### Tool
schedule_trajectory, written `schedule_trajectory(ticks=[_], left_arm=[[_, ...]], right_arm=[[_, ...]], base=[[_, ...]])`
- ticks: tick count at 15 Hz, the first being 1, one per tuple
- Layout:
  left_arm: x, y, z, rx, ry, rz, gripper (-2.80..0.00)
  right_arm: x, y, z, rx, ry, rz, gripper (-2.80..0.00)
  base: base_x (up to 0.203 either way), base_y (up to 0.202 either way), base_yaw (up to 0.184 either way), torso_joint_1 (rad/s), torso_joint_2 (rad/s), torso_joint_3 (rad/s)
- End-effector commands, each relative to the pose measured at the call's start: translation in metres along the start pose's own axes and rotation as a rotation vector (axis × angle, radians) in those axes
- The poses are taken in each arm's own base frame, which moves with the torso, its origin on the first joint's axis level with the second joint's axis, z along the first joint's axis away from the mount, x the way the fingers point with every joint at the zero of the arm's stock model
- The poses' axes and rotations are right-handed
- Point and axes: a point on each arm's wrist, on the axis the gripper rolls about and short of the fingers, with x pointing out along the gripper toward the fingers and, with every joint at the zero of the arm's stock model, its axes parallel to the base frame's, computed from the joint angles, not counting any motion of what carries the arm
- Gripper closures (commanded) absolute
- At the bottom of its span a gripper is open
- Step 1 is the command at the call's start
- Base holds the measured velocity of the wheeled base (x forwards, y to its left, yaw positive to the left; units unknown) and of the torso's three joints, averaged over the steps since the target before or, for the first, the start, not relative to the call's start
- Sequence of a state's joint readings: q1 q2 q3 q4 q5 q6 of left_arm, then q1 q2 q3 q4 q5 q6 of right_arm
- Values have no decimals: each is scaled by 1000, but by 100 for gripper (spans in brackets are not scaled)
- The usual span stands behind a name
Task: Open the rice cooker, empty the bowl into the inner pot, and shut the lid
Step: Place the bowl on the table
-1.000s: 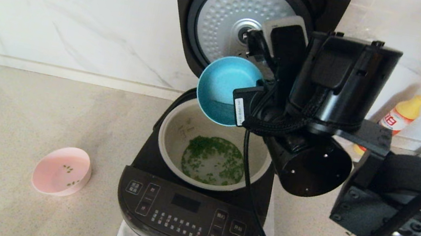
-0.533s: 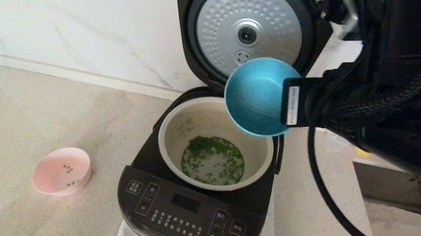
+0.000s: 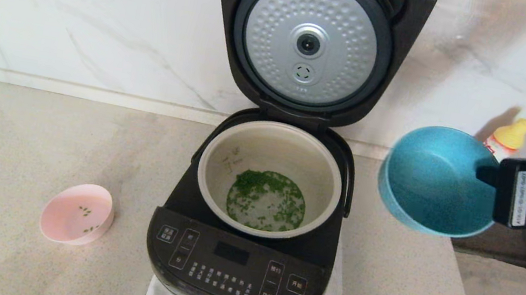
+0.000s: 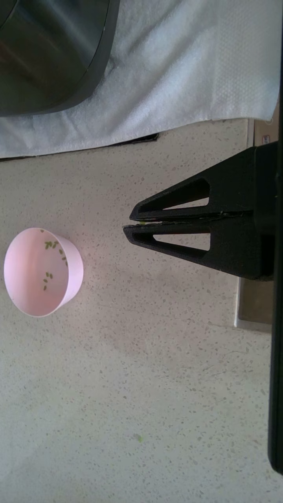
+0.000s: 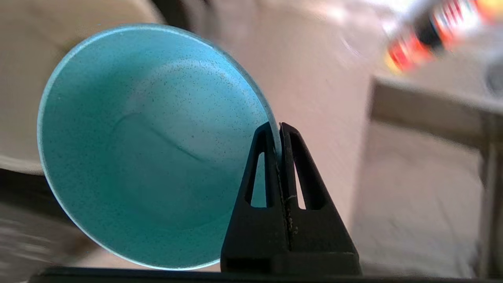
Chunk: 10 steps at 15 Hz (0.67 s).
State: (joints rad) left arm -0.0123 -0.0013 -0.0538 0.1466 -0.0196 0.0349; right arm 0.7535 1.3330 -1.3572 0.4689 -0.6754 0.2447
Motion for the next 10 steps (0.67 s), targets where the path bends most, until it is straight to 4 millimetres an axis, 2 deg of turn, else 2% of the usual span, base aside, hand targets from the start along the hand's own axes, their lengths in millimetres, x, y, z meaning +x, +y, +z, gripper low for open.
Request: schedule_trajectory(ticks=[1,4,7,10], left_arm=[[0,0,0,0,1,0,0],[0,0,0,0,1,0,0],[0,0,0,0,1,0,0],[0,0,0,0,1,0,0]], right_arm=[[3,-30,-20,24,53,-82,0],[29,-38,-58,78,193,-134,0],[68,-38,-92,142,309,-187,0],[99,-40,-125,194,391,-197,0]], base=[[0,0,0,0,0,0],[0,0,0,0,0,0],[0,0,0,0,0,0],[0,0,0,0,0,0]])
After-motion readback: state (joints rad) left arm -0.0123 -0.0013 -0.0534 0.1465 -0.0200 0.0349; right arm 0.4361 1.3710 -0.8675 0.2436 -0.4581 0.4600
